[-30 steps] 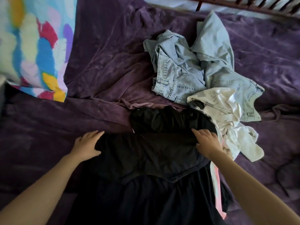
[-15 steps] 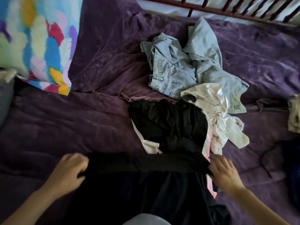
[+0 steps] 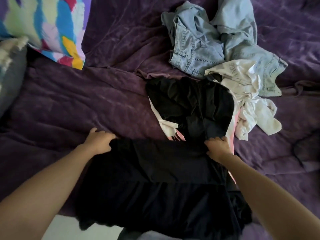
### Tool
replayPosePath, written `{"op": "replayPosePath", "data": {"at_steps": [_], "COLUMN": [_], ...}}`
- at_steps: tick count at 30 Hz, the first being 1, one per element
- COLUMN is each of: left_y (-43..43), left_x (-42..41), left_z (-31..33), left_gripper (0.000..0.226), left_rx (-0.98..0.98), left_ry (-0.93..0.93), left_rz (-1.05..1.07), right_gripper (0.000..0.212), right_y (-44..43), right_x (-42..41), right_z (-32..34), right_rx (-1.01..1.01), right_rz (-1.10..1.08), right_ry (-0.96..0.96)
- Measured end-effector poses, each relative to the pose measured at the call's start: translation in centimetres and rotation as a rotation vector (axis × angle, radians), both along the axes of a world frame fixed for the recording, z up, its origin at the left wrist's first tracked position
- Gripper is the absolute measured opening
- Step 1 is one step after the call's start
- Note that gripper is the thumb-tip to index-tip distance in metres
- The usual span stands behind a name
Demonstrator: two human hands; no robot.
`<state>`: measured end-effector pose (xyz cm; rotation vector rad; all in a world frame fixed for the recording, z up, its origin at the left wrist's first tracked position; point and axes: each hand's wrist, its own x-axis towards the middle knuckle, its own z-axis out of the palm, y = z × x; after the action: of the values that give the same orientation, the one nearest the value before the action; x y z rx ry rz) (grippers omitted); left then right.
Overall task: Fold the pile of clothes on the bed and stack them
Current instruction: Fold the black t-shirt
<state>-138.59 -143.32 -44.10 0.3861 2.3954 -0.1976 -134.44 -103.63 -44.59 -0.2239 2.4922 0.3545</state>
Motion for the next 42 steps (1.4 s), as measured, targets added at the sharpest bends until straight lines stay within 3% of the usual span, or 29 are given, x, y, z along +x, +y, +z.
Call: {"op": "replayPosePath", "data": {"at_steps": [3, 5, 7, 10, 13, 17, 20, 22, 23, 25, 27, 28, 30, 32, 33, 37, 40, 42], "left_y": [-1.0, -1.2, -1.2, -1.7, -2.7, -5.0, -6.6, -7.3, -7.6, -7.3, -5.4, -4.4, -3.5, -3.3, -3.5, -1.2, -0.6, -0.2], "left_x": [-1.5, -2.7, -2.9, -0.5, 4.4, 13.0, 20.7, 24.3, 25.6, 26.6, 25.7, 24.7, 22.3, 20.3, 19.7, 19.0, 18.9, 18.2], "left_z": [2.4, 4.5, 6.0, 6.8, 6.5, 6.5, 3.9, 2.3, 1.7, 1.5, 2.8, 3.2, 2.9, 1.5, 0.7, 2.9, 4.9, 7.0], "left_gripper": [0.035, 0.035, 0.036, 0.037, 0.052, 0.086, 0.088, 0.057, 0.034, 0.036, 0.029, 0.033, 0.068, 0.093, 0.090, 0.044, 0.032, 0.032], "left_rx": [0.141, 0.219, 0.262, 0.250, 0.380, 0.435, 0.292, 0.208, 0.199, 0.209, 0.221, 0.298, 0.452, 0.465, 0.473, 0.599, 0.695, 0.779], "left_ry": [0.099, 0.234, 0.303, 0.277, 0.408, 0.484, 0.407, 0.313, 0.320, 0.312, 0.344, 0.380, 0.262, 0.150, 0.126, 0.111, 0.142, 0.165], "left_rz": [0.070, 0.079, 0.086, 0.065, -0.119, -0.121, -0.154, -0.073, -0.027, 0.144, 0.427, 0.613, 0.922, 1.048, 1.082, 1.190, 1.163, 1.118], "right_gripper": [0.028, 0.028, 0.030, 0.032, 0.026, 0.019, 0.022, 0.034, 0.046, 0.061, 0.046, 0.045, 0.068, 0.070, 0.063, 0.033, 0.006, 0.014], "right_y": [2.1, 3.1, 3.6, 3.5, 3.9, 5.0, 4.8, 5.0, 5.1, 4.6, 3.4, 3.0, 2.1, 1.9, 1.9, 3.2, 3.9, 4.4], "right_x": [-0.4, -1.1, -1.6, 0.1, 5.6, 15.7, 23.4, 26.8, 27.8, 28.1, 26.7, 25.8, 24.3, 23.5, 23.2, 22.4, 21.7, 21.4], "right_z": [2.3, 4.5, 6.7, 8.0, 7.2, 5.7, 4.0, 2.6, 1.9, 1.6, 2.0, 1.9, 1.6, 1.3, 1.4, 2.0, 3.8, 5.0], "right_rx": [-0.100, -0.179, -0.193, -0.161, -0.236, -0.460, -0.422, -0.369, -0.370, -0.410, -0.410, -0.423, -0.586, -0.647, -0.639, -0.697, -0.803, -0.904], "right_rz": [-0.117, -0.213, -0.248, -0.165, 0.115, 0.254, 0.301, 0.297, 0.219, -0.071, -0.539, -0.780, -1.181, -1.307, -1.347, -1.521, -1.514, -1.515], "right_ry": [0.072, 0.197, 0.187, 0.050, 0.327, 0.583, 0.441, 0.288, 0.252, 0.272, 0.296, 0.264, 0.073, -0.005, -0.001, -0.026, 0.043, 0.132]}}
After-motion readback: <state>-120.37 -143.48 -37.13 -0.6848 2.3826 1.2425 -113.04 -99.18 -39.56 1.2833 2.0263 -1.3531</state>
